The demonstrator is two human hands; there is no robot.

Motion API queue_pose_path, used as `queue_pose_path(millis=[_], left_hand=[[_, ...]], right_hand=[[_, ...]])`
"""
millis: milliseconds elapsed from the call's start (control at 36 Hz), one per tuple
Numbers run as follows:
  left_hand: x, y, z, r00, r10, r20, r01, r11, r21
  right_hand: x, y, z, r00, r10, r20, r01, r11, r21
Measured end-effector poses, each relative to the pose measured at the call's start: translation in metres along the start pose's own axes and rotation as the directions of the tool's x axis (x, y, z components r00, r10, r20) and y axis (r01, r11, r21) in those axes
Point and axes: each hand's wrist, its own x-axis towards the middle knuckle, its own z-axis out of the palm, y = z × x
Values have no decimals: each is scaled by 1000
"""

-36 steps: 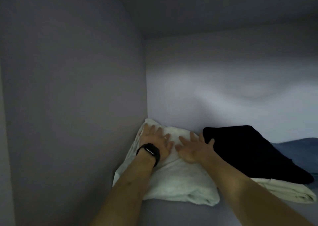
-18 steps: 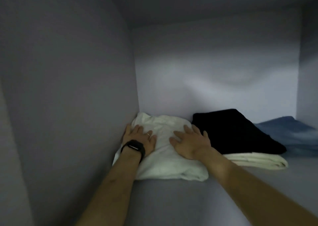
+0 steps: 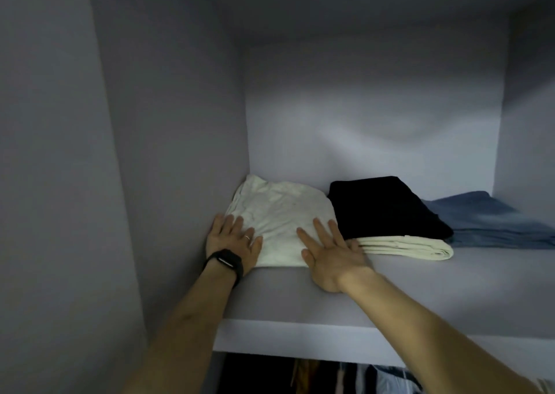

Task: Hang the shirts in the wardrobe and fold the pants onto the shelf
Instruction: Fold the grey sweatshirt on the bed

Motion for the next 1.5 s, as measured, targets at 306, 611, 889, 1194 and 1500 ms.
queue_pose_path(millis=[306,611,889,1194,1500], left_hand=[[-117,11,-15,983,-180,30,173,869,-464],[-278,65,-13,961,-278,8,210,705,-678],[-479,105,15,871,-482,93,398,583,-708],[-701,107,40,565,-785,253,704,299,-644],[-831,13,23,158,-967,198,896,57,-441]], right_hand=[[-74,34,-5,993,-121,-7,120,964,238],[-198,48,55,835,-197,-515,286,953,100],[-336,13,142,803,-295,-518,591,507,627],[-464,-101,224,640,-745,-188,567,293,770],[-527,-262,215,270,-948,-170,658,53,751]])
